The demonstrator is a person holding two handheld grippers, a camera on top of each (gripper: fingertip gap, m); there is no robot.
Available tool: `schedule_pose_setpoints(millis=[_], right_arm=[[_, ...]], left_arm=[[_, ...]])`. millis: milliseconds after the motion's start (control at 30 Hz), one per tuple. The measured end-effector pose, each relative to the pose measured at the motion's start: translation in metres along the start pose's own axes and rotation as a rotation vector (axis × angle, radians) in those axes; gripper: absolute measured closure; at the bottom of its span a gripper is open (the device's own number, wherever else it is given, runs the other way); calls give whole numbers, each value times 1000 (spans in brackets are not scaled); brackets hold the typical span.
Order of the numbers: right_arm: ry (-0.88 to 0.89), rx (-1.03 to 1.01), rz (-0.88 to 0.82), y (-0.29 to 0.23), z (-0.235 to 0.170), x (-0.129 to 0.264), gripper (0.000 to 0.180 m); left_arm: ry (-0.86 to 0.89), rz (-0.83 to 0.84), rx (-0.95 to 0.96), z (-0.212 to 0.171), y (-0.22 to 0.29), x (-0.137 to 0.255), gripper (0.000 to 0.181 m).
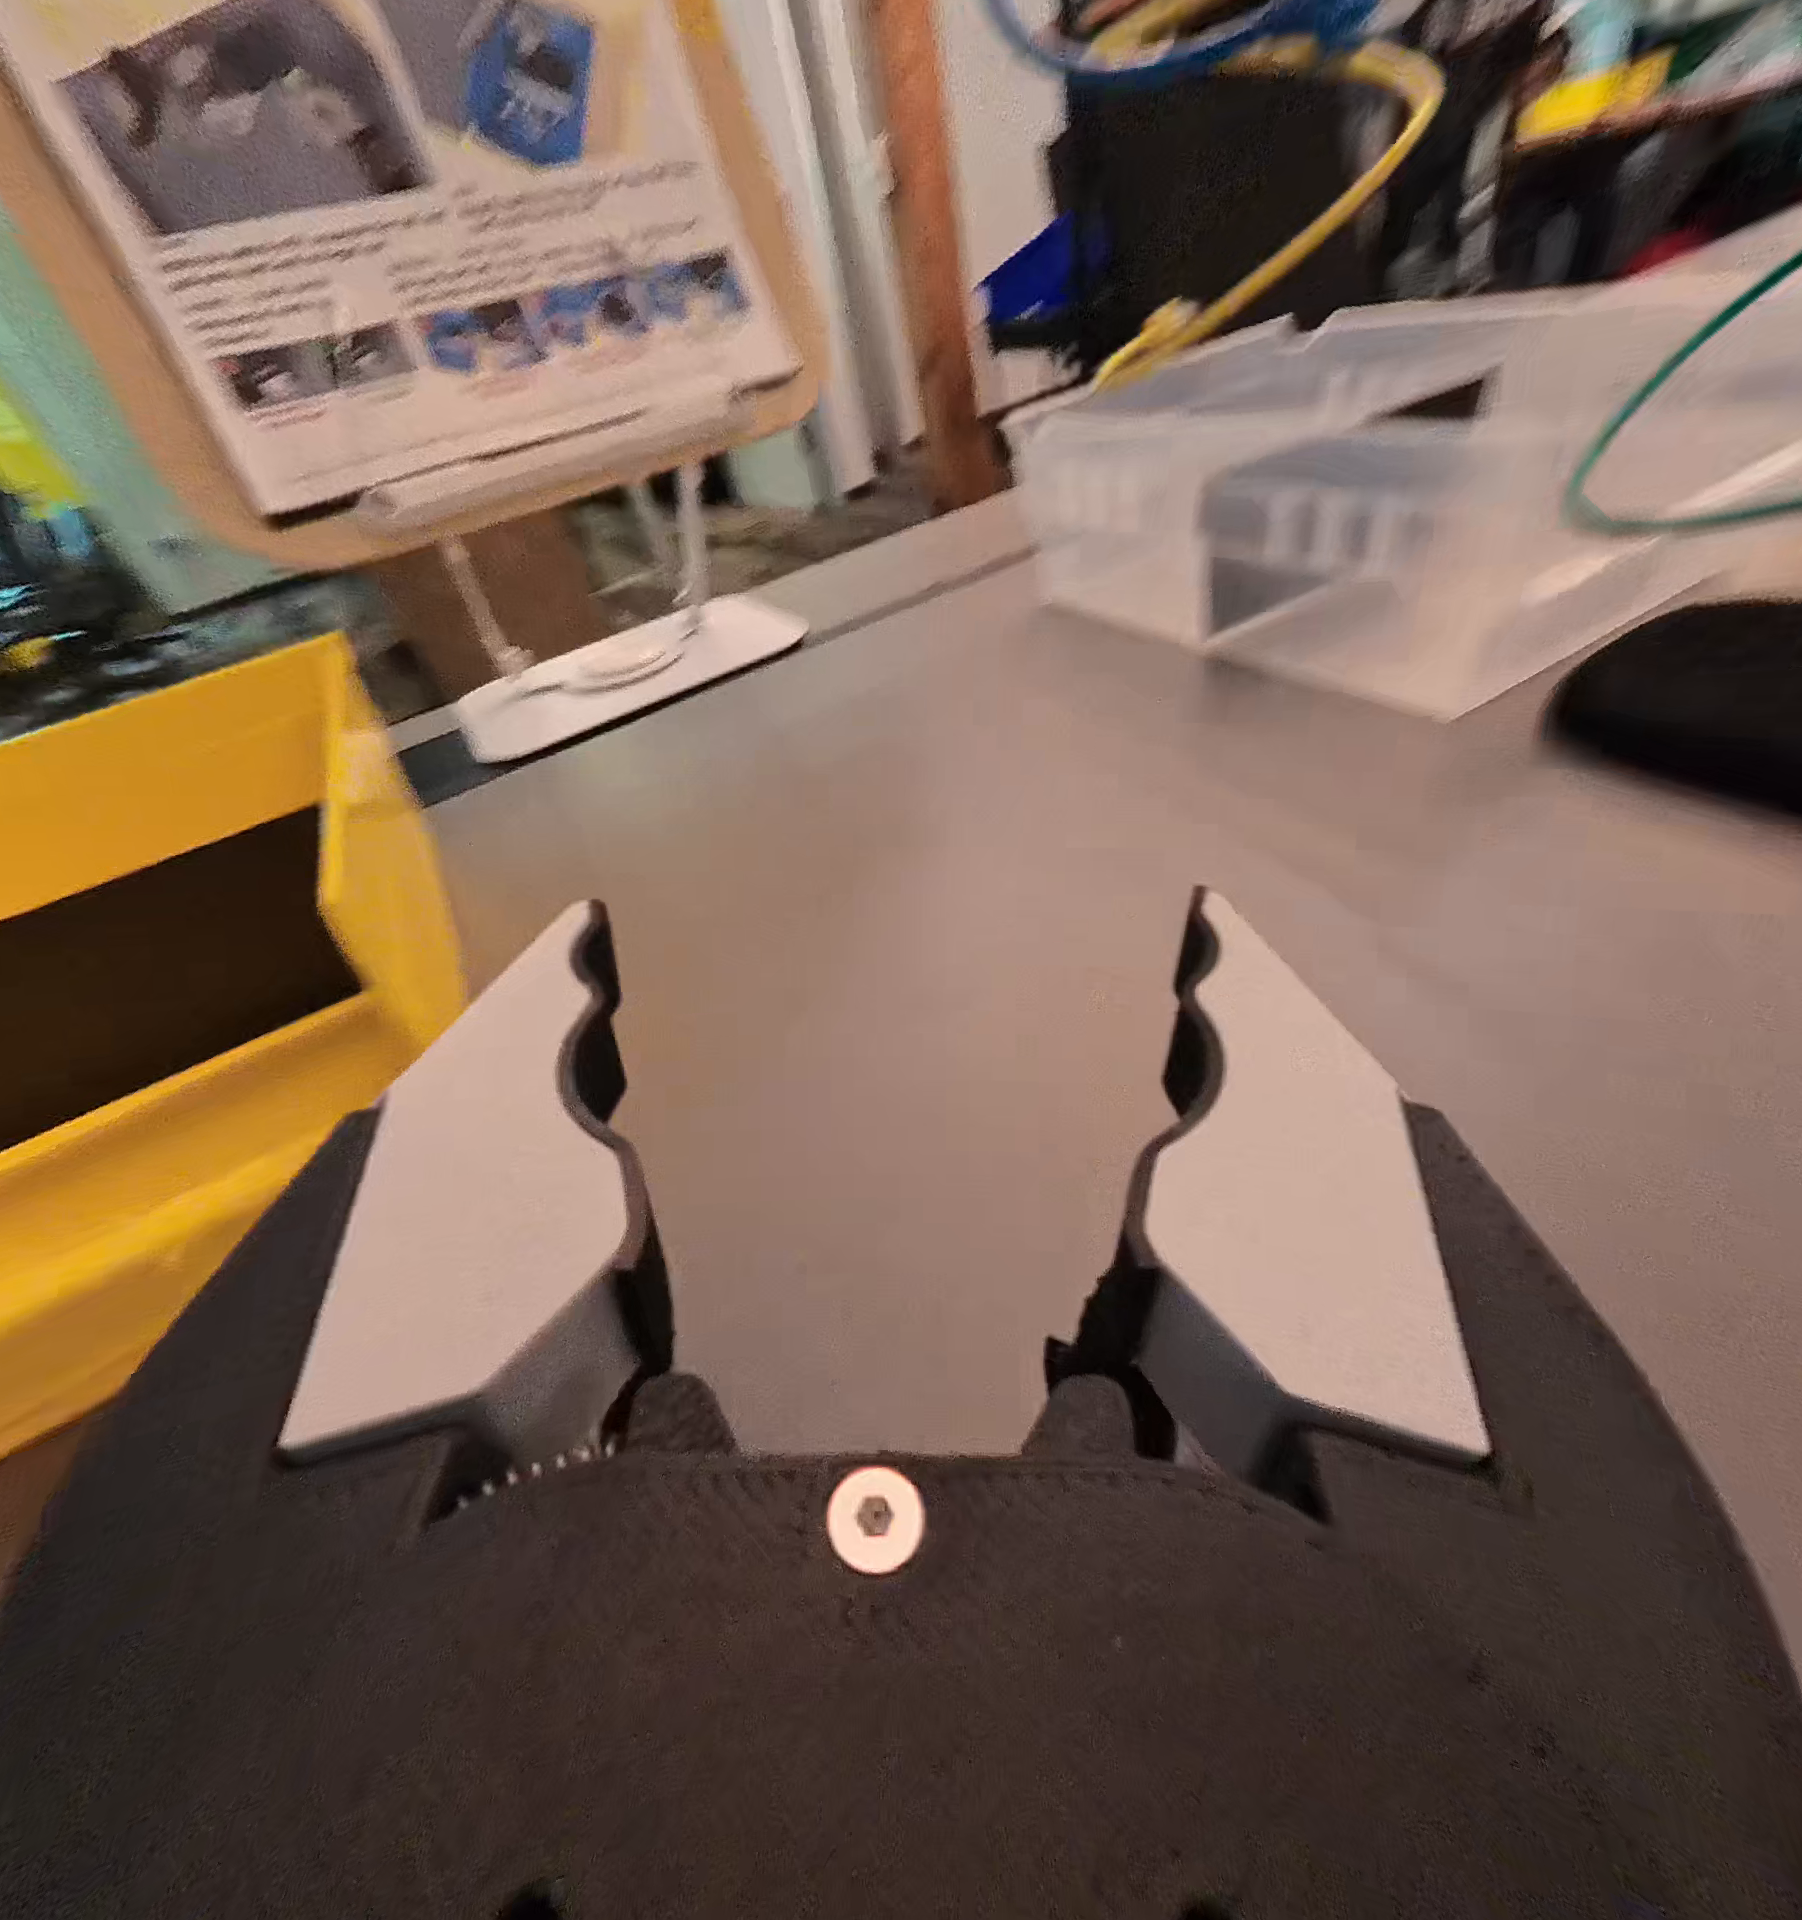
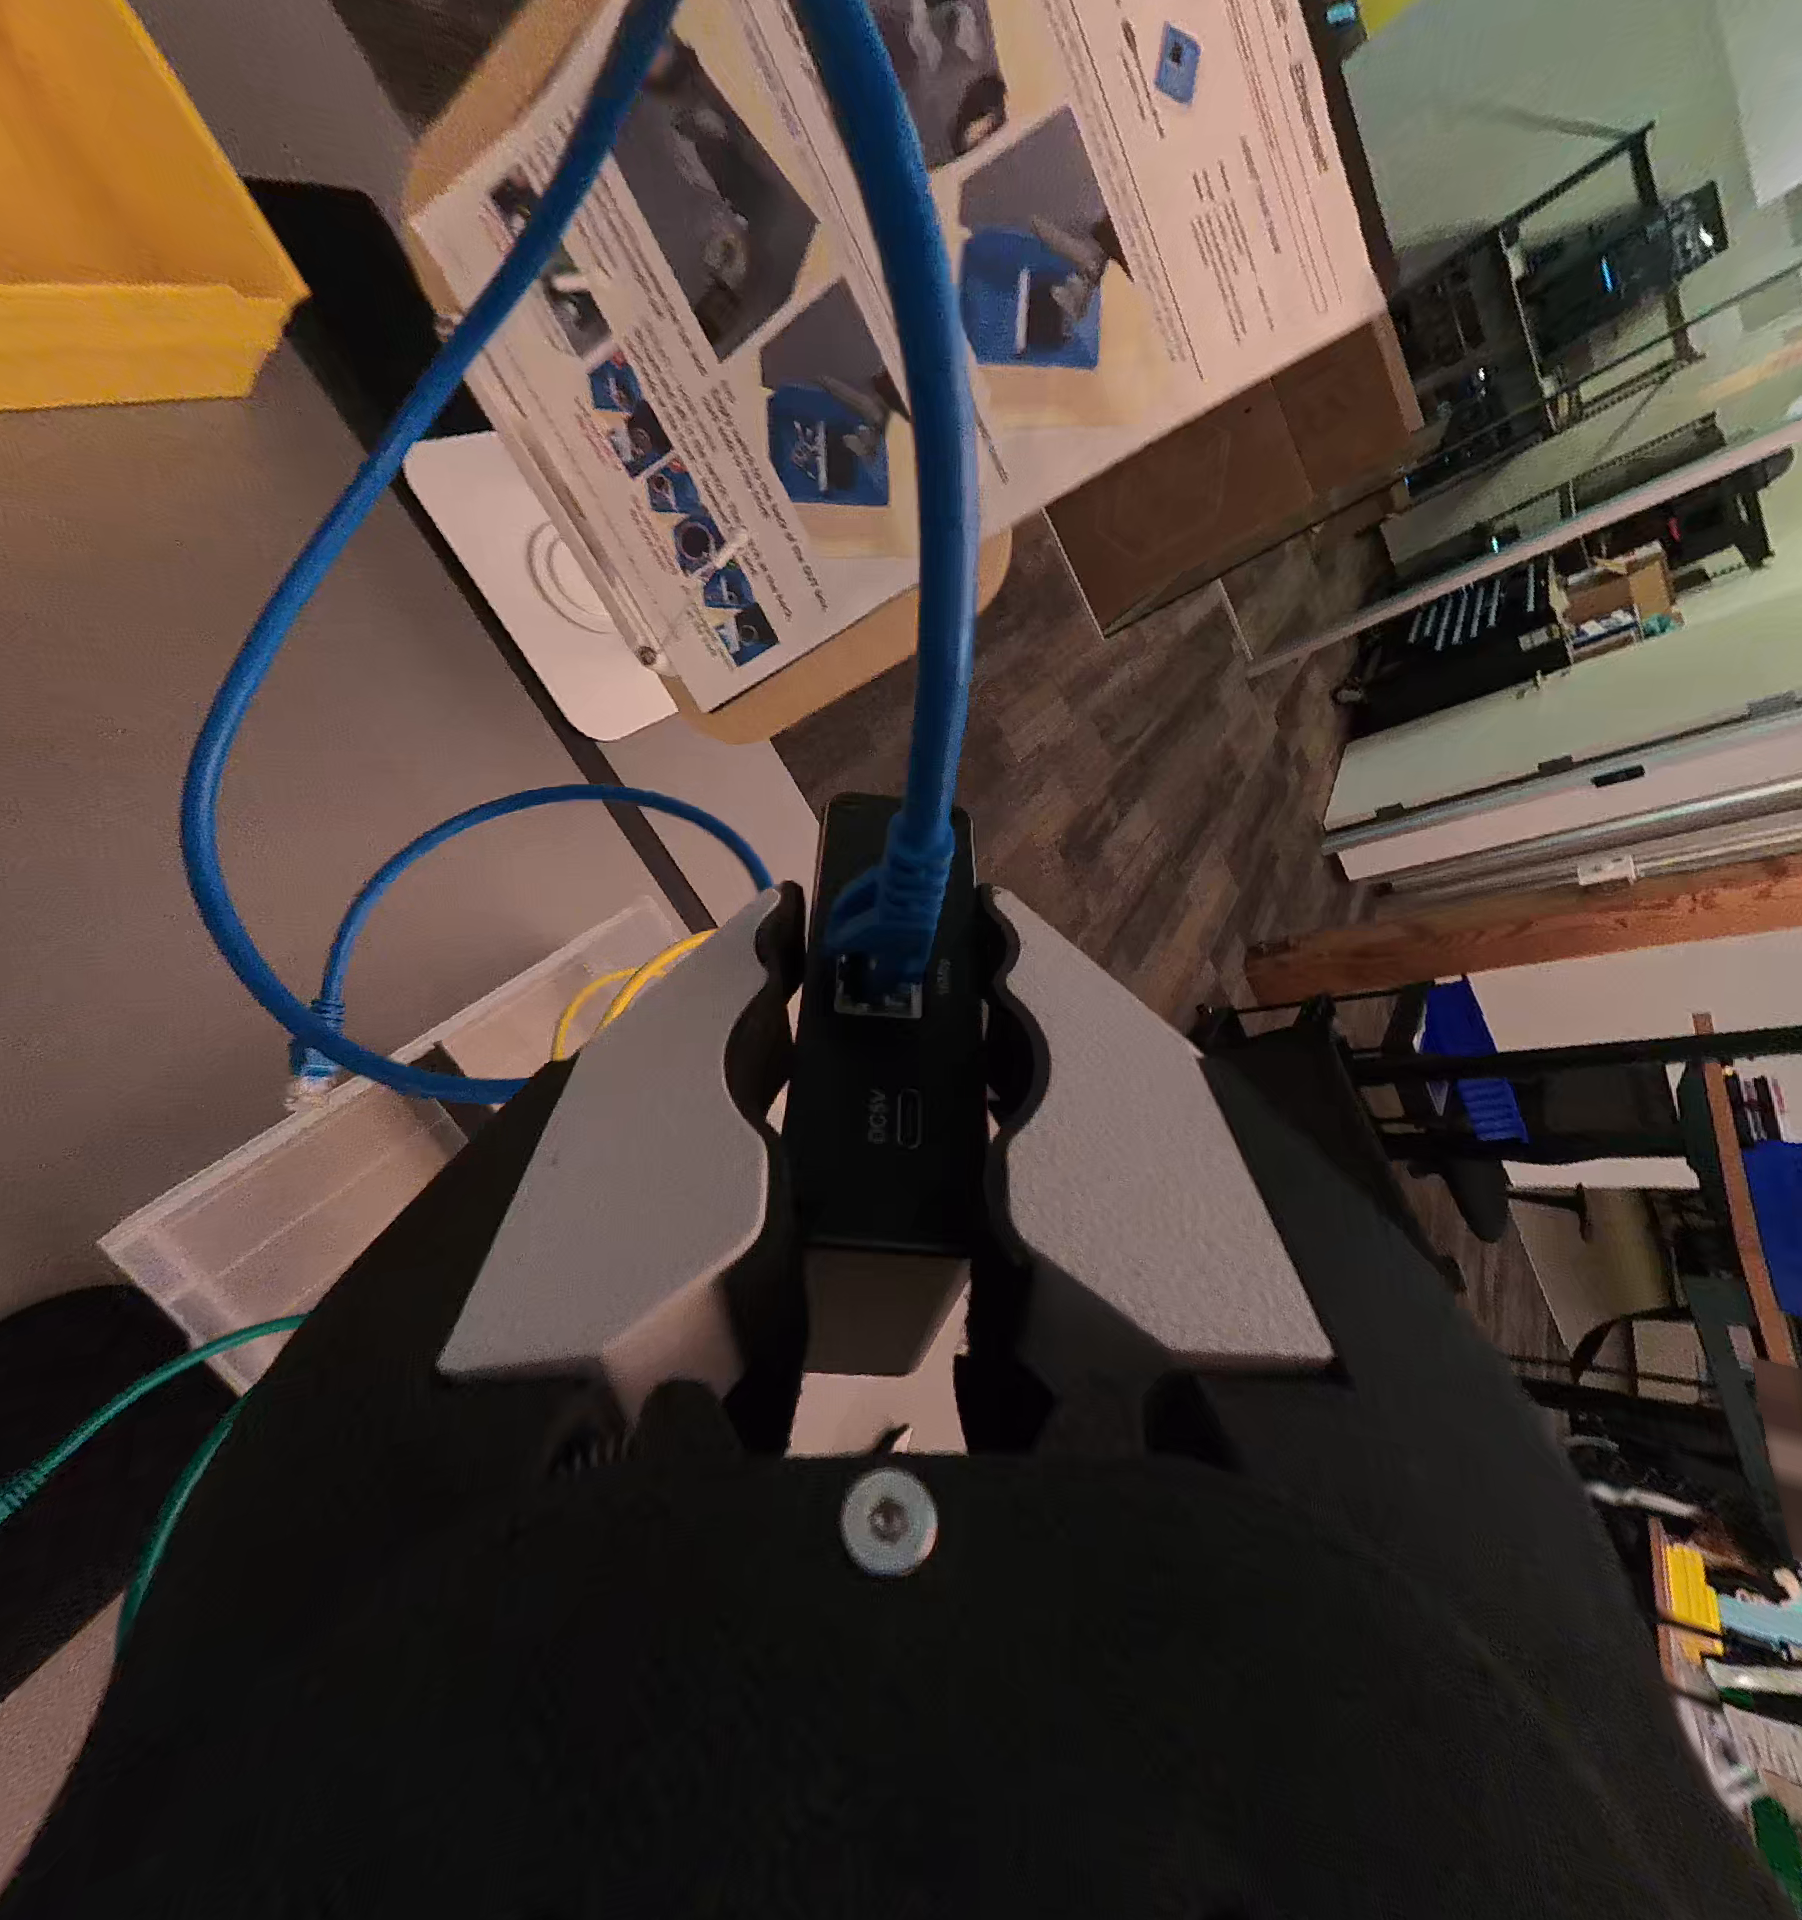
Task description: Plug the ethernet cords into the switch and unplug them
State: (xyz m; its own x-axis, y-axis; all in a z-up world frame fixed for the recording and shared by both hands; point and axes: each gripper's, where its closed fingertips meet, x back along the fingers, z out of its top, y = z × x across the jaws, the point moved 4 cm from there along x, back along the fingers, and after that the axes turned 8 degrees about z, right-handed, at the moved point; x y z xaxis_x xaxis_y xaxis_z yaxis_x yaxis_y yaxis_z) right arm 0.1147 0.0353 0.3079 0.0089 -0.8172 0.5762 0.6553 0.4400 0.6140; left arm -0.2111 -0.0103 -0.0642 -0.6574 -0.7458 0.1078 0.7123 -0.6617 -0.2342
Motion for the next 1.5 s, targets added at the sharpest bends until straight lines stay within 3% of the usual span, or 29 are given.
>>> schedule_pose_setpoints(millis=[167, 367, 500, 600, 1000, 1133, 1233, 1367, 1500], right_arm=[[67, 13, 17, -14, 24, 24, 147], [224, -104, 11, -9, 66, 57, 147], [257, -206, 92, -6, 78, 66, 147], [256, -275, 165, -7, 81, 72, 147], [332, -311, 325, -19, 91, 84, 148], [332, -267, 322, -25, 93, 90, 148], [323, -249, 313, -30, 95, 95, 148], [301, -211, 292, -36, 98, 106, 148], [289, -174, 240, -35, 102, 119, 147]], left_arm=[[33, -309, 159, 55, 17, -17, 48], [132, -399, 100, 134, 58, -35, 48], [274, -441, 81, 185, 105, -21, 45], [318, -455, 66, 202, 127, -15, 43], [389, -344, 56, 278, 133, -36, 34], [377, -273, 25, 296, 132, -64, 38], [281, -354, 34, 297, 147, -91, 38], [157, -302, -85, 288, 157, -131, 44], [102, -304, -54, 283, 160, -160, 80]])
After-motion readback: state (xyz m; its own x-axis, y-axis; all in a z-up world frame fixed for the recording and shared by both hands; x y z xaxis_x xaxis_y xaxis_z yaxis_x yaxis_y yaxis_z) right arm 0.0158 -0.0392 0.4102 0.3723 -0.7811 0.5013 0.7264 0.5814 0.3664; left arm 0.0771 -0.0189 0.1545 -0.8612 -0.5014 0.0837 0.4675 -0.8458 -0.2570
